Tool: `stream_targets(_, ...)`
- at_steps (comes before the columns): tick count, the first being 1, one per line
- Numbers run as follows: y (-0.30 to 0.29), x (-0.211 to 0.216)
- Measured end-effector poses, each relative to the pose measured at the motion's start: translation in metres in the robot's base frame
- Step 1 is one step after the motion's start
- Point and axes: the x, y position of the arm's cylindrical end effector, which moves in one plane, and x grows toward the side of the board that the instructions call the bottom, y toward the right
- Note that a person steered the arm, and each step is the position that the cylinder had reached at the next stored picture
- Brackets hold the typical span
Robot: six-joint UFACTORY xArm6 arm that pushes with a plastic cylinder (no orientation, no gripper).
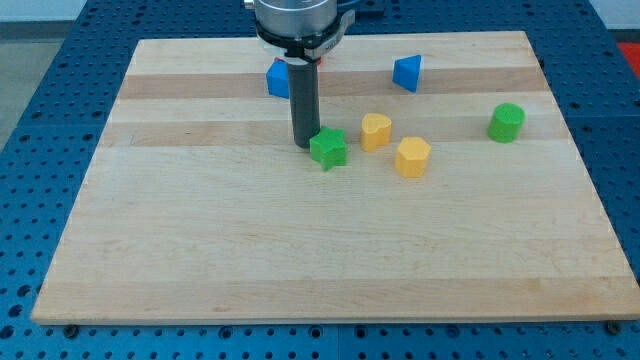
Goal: Place the green star at the bottom left side of the yellow hexagon
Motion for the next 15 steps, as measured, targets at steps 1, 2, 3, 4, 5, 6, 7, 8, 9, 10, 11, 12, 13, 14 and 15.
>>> stream_targets(1, 0.005, 0.009)
stream_targets(2, 0.008, 0.016)
stream_targets(3, 0.008, 0.020)
stream_targets(4, 0.010, 0.027)
stream_targets(5, 0.012, 0.030)
stream_targets(6, 0.010, 0.032)
stream_targets(7, 0.006, 0.057)
stream_targets(8, 0.007, 0.080)
stream_targets(9, 0.032, 0.085)
stream_targets(10, 0.035, 0.083)
stream_targets(11, 0.023, 0.083)
stream_targets(12, 0.000, 0.079)
stream_targets(13, -0.007, 0.058)
stream_targets(14, -0.001, 0.043)
stream_targets(15, 0.009, 0.041)
